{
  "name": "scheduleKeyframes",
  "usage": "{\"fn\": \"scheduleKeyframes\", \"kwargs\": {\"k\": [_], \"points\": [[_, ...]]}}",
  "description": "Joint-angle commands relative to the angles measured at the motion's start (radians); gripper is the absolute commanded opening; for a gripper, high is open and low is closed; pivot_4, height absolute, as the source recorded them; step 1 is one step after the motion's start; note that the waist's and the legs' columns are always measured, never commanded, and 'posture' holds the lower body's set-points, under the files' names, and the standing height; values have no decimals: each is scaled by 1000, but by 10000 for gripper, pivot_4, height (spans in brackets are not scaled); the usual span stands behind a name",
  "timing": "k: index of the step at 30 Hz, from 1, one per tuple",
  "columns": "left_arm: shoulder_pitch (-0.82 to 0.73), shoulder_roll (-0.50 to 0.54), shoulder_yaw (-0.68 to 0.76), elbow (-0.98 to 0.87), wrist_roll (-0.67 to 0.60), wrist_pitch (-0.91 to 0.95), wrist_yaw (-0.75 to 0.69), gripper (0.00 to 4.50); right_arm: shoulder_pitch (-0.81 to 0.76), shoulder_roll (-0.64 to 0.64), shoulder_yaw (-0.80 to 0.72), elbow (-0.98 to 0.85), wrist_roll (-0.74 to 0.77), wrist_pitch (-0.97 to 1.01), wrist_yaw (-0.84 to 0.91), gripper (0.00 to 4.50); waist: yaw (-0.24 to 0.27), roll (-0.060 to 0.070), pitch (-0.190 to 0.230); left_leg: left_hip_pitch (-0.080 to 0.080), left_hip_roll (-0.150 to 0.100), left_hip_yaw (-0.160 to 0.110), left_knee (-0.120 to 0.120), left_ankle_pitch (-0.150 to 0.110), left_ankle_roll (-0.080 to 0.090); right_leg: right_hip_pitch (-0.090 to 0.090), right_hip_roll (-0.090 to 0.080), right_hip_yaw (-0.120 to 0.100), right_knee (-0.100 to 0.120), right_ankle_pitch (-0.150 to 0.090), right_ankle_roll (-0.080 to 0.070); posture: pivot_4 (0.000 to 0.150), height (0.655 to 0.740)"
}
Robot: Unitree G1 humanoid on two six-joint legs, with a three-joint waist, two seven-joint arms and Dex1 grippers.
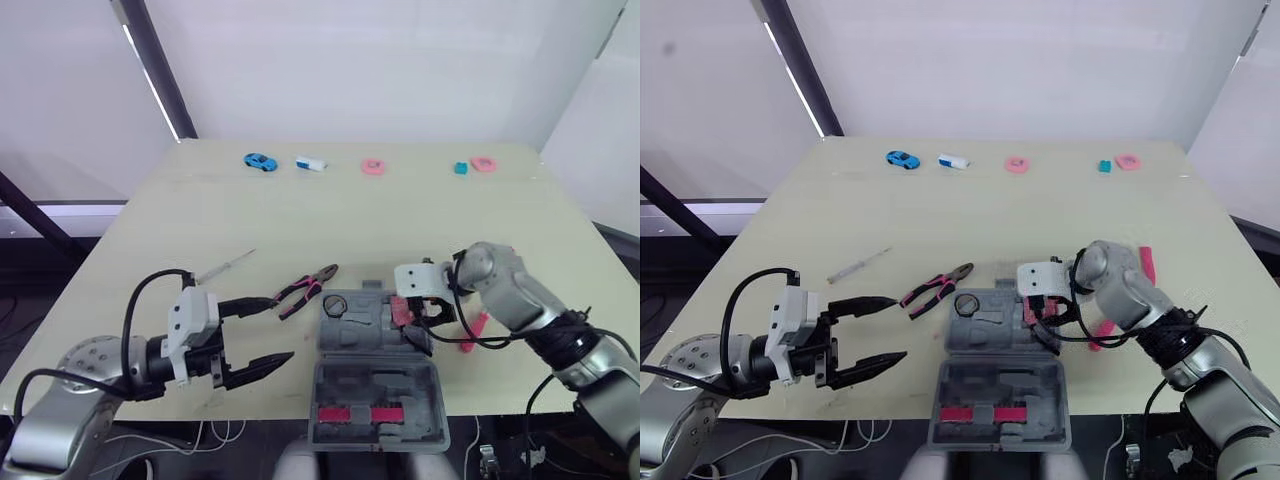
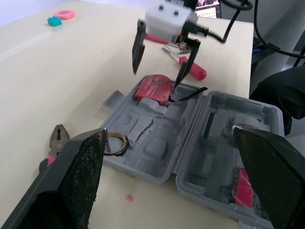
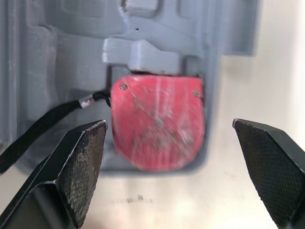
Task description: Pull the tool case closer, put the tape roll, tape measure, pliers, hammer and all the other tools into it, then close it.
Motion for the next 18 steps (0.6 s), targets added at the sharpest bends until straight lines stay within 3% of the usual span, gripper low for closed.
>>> {"fn": "scheduleKeyframes", "kwargs": {"k": [1, 6, 7, 8, 12, 18], "points": [[-5, 8, 18, -31, -11, -5, 1, 45000, 40, -55, -94, -97, 56, 17, 15, 44493, 0, 0, 0, 0, 0, 0, 0, 0, 0, 0, 0, 0, 0, 0, 0, 1500, 7400], [-19, -2, 3, -15, -2, -17, 2, 45000, 102, -40, -195, -141, 149, 41, -37, 44493, -5, 0, 0, 0, 0, 0, 0, 0, 0, 0, 0, 0, 0, 0, 0, 1500, 7400], [-22, -4, 1, -11, 0, -20, 2, 45000, 117, -34, -212, -144, 161, 41, -53, 39546, -5, 0, 0, 0, 0, 0, 0, 0, 0, 0, 1, 0, 0, 0, 0, 1500, 7400], [-23, -7, -2, -8, 2, -23, 0, 45000, 142, -17, -240, -151, 188, 45, -73, 37850, -4, 0, 0, 0, 0, 0, 0, 0, 0, 0, 1, 0, 0, 0, 0, 1500, 7400], [-25, -11, -6, 3, 7, -32, -5, 45000, 207, 22, -299, -169, 249, 60, -134, 17608, -2, 0, 0, 0, 0, 0, -1, 0, 0, 0, 0, 0, 0, 0, 0, 1500, 7400], [-42, -15, -19, 23, 10, -41, -13, 45000, 312, 142, -404, -135, 376, -60, -252, 17608, -3, 0, 0, 0, 0, 0, 0, 0, 0, 0, 1, 0, 0, 0, 0, 1500, 7400]]}}
